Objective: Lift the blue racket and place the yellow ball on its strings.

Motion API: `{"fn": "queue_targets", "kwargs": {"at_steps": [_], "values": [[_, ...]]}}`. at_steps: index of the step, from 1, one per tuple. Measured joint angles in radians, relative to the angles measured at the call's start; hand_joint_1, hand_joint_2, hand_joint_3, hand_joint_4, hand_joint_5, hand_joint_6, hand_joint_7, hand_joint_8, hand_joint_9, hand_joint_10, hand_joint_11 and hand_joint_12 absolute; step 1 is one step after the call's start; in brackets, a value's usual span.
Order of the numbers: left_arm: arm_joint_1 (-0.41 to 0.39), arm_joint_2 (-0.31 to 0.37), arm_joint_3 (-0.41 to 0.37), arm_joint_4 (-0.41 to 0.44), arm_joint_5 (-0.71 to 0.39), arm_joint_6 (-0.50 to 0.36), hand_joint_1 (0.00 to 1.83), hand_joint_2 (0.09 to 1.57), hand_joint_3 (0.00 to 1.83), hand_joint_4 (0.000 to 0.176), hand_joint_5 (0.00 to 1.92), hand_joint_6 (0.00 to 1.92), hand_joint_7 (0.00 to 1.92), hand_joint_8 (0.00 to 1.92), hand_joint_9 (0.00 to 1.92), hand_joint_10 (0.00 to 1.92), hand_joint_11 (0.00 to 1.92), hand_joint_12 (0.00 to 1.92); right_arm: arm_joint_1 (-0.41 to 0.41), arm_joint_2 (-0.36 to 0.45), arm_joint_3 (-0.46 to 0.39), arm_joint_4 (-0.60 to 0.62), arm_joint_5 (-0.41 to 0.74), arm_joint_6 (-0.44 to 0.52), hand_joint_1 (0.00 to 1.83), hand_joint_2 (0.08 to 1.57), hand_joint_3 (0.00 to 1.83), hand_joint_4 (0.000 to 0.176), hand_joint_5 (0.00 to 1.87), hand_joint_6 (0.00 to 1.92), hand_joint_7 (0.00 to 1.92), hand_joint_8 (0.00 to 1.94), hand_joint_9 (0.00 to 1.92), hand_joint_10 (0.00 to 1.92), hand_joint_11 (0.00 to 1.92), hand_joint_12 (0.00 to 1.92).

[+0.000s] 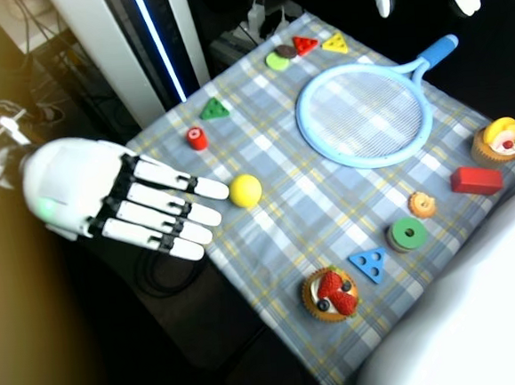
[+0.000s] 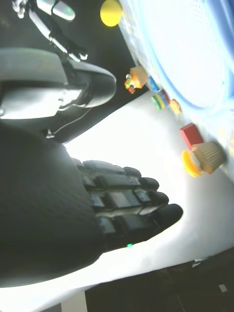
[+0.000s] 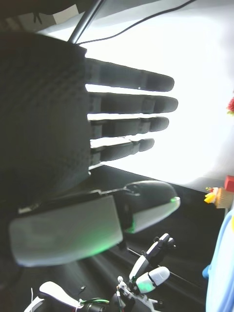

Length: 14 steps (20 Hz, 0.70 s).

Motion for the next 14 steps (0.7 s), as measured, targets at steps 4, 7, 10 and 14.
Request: {"fn": "queue_targets", "kwargs": {"at_steps": [4, 7, 10, 14], "values": [[0.000, -0.006, -0.002, -0.082, 0.048, 0.154, 0.69, 0.98, 0.01, 0.176, 0.22, 0.00, 0.30, 0.00, 0.39, 0.00, 0.04, 1.09, 0.000, 0.000, 0.000, -0.003, -0.003, 0.000, 0.70, 1.29, 0.00, 0.058, 0.47, 0.00, 0.41, 0.00, 0.40, 0.00, 0.26, 0.43], [0.002, -0.006, 0.000, -0.117, 0.090, 0.262, 0.66, 1.00, 0.00, 0.176, 0.17, 0.00, 0.27, 0.00, 0.33, 0.00, 0.00, 1.02, 0.000, 0.000, 0.000, -0.005, -0.007, 0.000, 0.70, 1.30, 0.00, 0.041, 0.47, 0.00, 0.41, 0.00, 0.38, 0.00, 0.25, 0.36], [0.002, -0.006, 0.033, -0.151, 0.146, 0.294, 0.58, 1.03, 0.01, 0.176, 0.12, 0.00, 0.21, 0.00, 0.24, 0.00, 0.00, 0.85, 0.000, -0.002, 0.003, -0.012, -0.014, 0.002, 0.68, 1.31, 0.00, 0.042, 0.47, 0.00, 0.43, 0.00, 0.42, 0.00, 0.31, 0.33], [0.000, -0.009, 0.093, -0.205, 0.220, 0.365, 0.74, 0.93, 0.00, 0.176, 0.15, 0.01, 0.22, 0.00, 0.21, 0.00, 0.00, 0.74, 0.001, -0.013, 0.008, -0.024, -0.034, 0.004, 0.64, 1.33, 0.00, 0.023, 0.46, 0.00, 0.45, 0.00, 0.43, 0.00, 0.32, 0.30]]}}
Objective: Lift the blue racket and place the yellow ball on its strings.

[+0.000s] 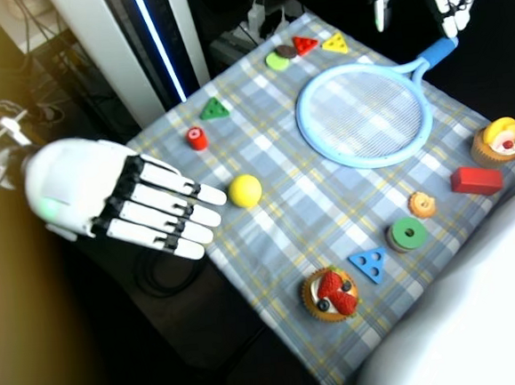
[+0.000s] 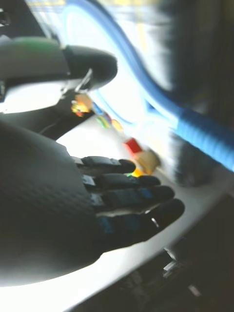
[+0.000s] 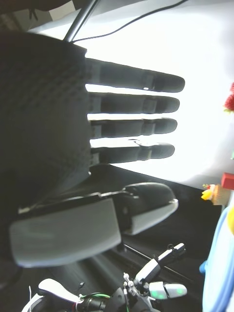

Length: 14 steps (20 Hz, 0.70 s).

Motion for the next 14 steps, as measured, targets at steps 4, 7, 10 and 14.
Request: {"fn": "queue_targets", "kwargs": {"at_steps": [4, 7, 10, 14], "values": [[-0.016, -0.032, 0.054, -0.060, 0.093, 0.079, 0.80, 0.90, 0.00, 0.176, 0.09, 0.01, 0.17, 0.00, 0.18, 0.01, 0.00, 0.55, 0.020, -0.012, 0.012, -0.010, -0.017, 0.000, 0.59, 1.35, 0.00, 0.014, 0.45, 0.00, 0.44, 0.00, 0.42, 0.00, 0.31, 0.28], [-0.028, -0.067, 0.109, -0.121, 0.166, 0.093, 0.85, 0.88, 0.00, 0.176, 0.16, 0.01, 0.24, 0.01, 0.22, 0.00, 0.00, 0.49, 0.027, -0.023, 0.018, -0.028, -0.032, 0.000, 0.56, 1.36, 0.00, 0.024, 0.44, 0.00, 0.43, 0.00, 0.44, 0.00, 0.36, 0.25], [-0.081, -0.092, 0.143, -0.139, 0.190, 0.149, 0.76, 0.96, 0.01, 0.176, 0.07, 0.00, 0.19, 0.00, 0.17, 0.00, 0.00, 0.28, 0.027, -0.030, 0.018, -0.031, -0.041, 0.000, 0.55, 1.36, 0.00, 0.024, 0.44, 0.00, 0.43, 0.00, 0.43, 0.00, 0.34, 0.23], [-0.172, -0.147, 0.195, -0.173, 0.254, 0.276, 0.71, 0.99, 0.00, 0.176, 0.00, 0.00, 0.09, 0.00, 0.10, 0.00, 0.00, 0.04, 0.027, -0.039, 0.025, -0.032, -0.041, 0.000, 0.55, 1.35, 0.00, 0.029, 0.45, 0.00, 0.44, 0.00, 0.42, 0.00, 0.34, 0.23]]}}
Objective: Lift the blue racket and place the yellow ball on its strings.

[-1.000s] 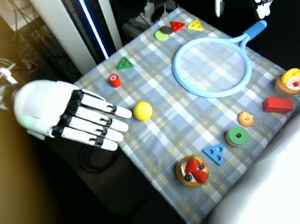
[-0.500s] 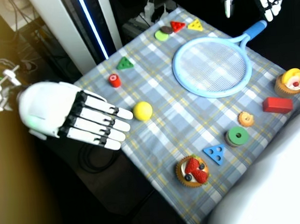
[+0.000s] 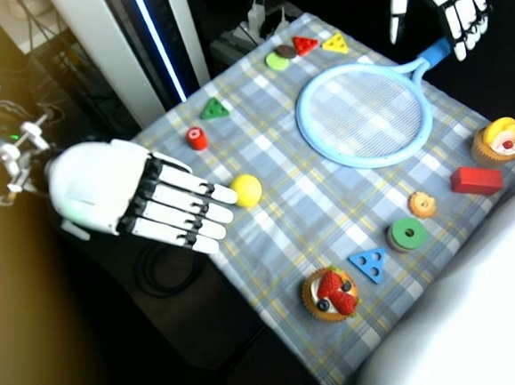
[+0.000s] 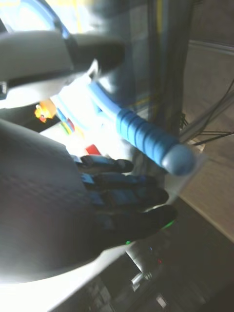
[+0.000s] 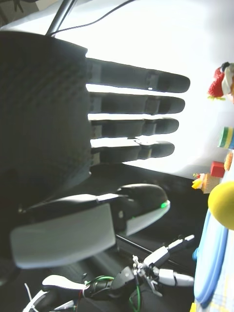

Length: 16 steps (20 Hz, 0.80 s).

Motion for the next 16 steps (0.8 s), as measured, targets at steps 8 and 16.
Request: {"fn": "queue_targets", "kwargs": {"at_steps": [8, 16], "values": [[-0.042, -0.036, 0.076, -0.137, 0.096, 0.167, 0.68, 1.00, 0.01, 0.176, 0.11, 0.00, 0.24, 0.00, 0.17, 0.00, 0.00, 0.16, 0.000, -0.009, 0.010, -0.007, -0.005, 0.003, 0.45, 1.38, 0.00, 0.028, 0.45, 0.00, 0.45, 0.00, 0.40, 0.00, 0.27, 0.30], [-0.048, -0.070, 0.126, -0.231, 0.136, 0.219, 0.74, 1.00, 0.01, 0.176, 0.24, 0.00, 0.43, 0.00, 0.35, 0.00, 0.00, 0.53, -0.001, -0.026, 0.023, -0.018, -0.010, 0.024, 0.37, 1.38, 0.00, 0.036, 0.46, 0.00, 0.45, 0.00, 0.33, 0.00, 0.00, 0.60]]}}
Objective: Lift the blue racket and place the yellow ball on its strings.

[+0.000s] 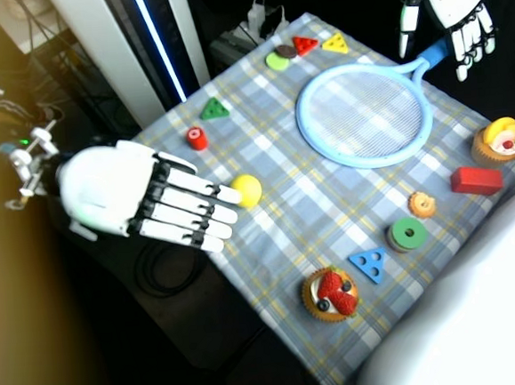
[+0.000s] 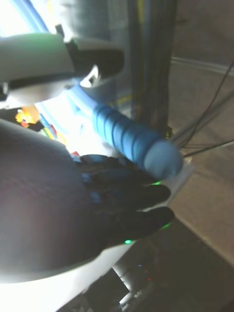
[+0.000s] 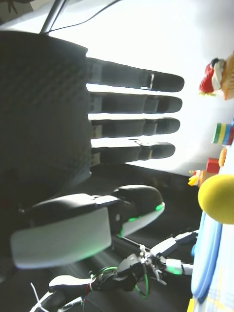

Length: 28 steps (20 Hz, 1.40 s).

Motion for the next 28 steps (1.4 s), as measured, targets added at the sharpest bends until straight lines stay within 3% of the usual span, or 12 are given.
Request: {"fn": "queue_targets", "kwargs": {"at_steps": [1, 4, 12, 16, 18, 19, 20, 21, 23, 25, 26, 28], "values": [[0.000, -0.002, 0.005, -0.004, 0.003, -0.001, 0.79, 0.99, 0.00, 0.176, 0.30, 0.02, 0.44, 0.00, 0.37, 0.00, 0.00, 0.59, 0.000, 0.000, 0.000, 0.000, 0.000, 0.004, 0.37, 1.39, 0.00, 0.019, 0.47, 0.00, 0.46, 0.00, 0.34, 0.00, 0.00, 0.61], [0.000, -0.005, 0.008, -0.004, 0.000, 0.000, 0.92, 0.94, 0.00, 0.176, 0.38, 0.01, 0.49, 0.01, 0.41, 0.01, 0.00, 0.63, 0.000, 0.000, 0.000, 0.000, -0.002, 0.008, 0.40, 1.38, 0.00, 0.033, 0.50, 0.00, 0.48, 0.00, 0.35, 0.00, 0.00, 0.71], [-0.004, -0.024, 0.010, -0.002, 0.002, 0.000, 1.09, 0.98, 0.00, 0.175, 0.55, 0.01, 0.66, 0.01, 0.70, 0.02, 0.12, 1.02, 0.000, -0.001, 0.000, 0.000, -0.002, 0.014, 0.41, 1.40, 0.00, 0.014, 0.49, 0.00, 0.48, 0.00, 0.35, 0.00, 0.07, 0.74], [-0.008, -0.035, 0.010, 0.000, 0.004, 0.000, 1.11, 0.94, 0.00, 0.130, 0.63, 0.01, 0.74, 0.01, 0.76, 0.02, 0.22, 1.04, 0.000, -0.003, 0.000, -0.001, -0.003, 0.015, 0.40, 1.40, 0.00, 0.026, 0.49, 0.00, 0.48, 0.00, 0.34, 0.00, 0.08, 0.74], [-0.008, -0.035, 0.010, 0.000, 0.003, -0.001, 1.10, 0.94, 0.00, 0.042, 0.85, 0.02, 0.90, 0.03, 0.85, 0.05, 0.25, 1.14, 0.000, -0.003, 0.000, 0.000, -0.002, 0.016, 0.38, 1.40, 0.00, 0.029, 0.48, 0.00, 0.47, 0.00, 0.34, 0.00, 0.09, 0.74], [-0.008, -0.035, 0.010, 0.000, 0.003, -0.001, 1.12, 0.99, 0.01, 0.058, 1.16, 0.43, 1.04, 0.08, 0.94, 0.13, 0.29, 1.21, 0.000, -0.003, 0.000, 0.000, -0.002, 0.017, 0.38, 1.40, 0.00, 0.030, 0.48, 0.00, 0.47, 0.00, 0.34, 0.00, 0.07, 0.74], [-0.008, -0.038, 0.010, 0.000, 0.000, -0.001, 1.04, 1.10, 0.00, 0.152, 1.02, 0.88, 0.96, 0.51, 0.77, 0.84, 0.32, 1.33, 0.000, -0.003, 0.000, -0.001, -0.002, 0.018, 0.39, 1.40, 0.00, 0.032, 0.48, 0.00, 0.47, 0.00, 0.34, 0.00, 0.08, 0.74], [-0.008, -0.042, 0.010, 0.000, -0.001, 0.000, 0.82, 1.06, 0.00, 0.171, 0.70, 1.69, 0.70, 1.51, 0.57, 1.70, 0.32, 1.80, 0.000, -0.004, 0.000, -0.001, -0.002, 0.019, 0.41, 1.40, 0.00, 0.025, 0.49, 0.00, 0.47, 0.00, 0.36, 0.01, 0.09, 0.74], [-0.007, -0.047, 0.009, -0.002, 0.000, 0.000, 0.78, 1.07, 0.00, 0.176, 0.73, 1.91, 0.66, 1.90, 0.62, 1.91, 0.52, 1.92, 0.000, -0.006, 0.000, 0.000, -0.002, 0.021, 0.41, 1.40, 0.00, 0.015, 0.49, 0.00, 0.47, 0.00, 0.36, 0.01, 0.10, 0.74], [-0.007, -0.048, 0.008, 0.013, -0.003, -0.034, 1.07, 1.23, 0.01, 0.158, 0.90, 1.92, 0.78, 1.92, 0.72, 1.92, 0.67, 1.92, 0.000, -0.008, 0.000, 0.000, -0.002, 0.021, 0.42, 1.40, 0.00, 0.000, 0.50, 0.00, 0.48, 0.00, 0.37, 0.01, 0.11, 0.74], [-0.007, -0.048, 0.005, 0.029, -0.008, -0.060, 0.96, 1.29, 0.02, 0.021, 0.69, 1.63, 0.74, 1.92, 0.61, 1.92, 0.46, 1.92, -0.002, -0.008, 0.000, 0.000, -0.002, 0.022, 0.43, 1.40, 0.00, 0.002, 0.50, 0.00, 0.48, 0.00, 0.38, 0.01, 0.11, 0.75], [-0.007, -0.048, -0.010, 0.044, -0.016, -0.072, 1.14, 1.33, 0.00, 0.000, 0.73, 1.91, 0.90, 1.92, 0.85, 1.92, 0.73, 1.92, -0.002, -0.008, 0.000, 0.000, -0.002, 0.022, 0.45, 1.41, 0.00, 0.000, 0.50, 0.00, 0.48, 0.00, 0.37, 0.00, 0.10, 0.76]]}}
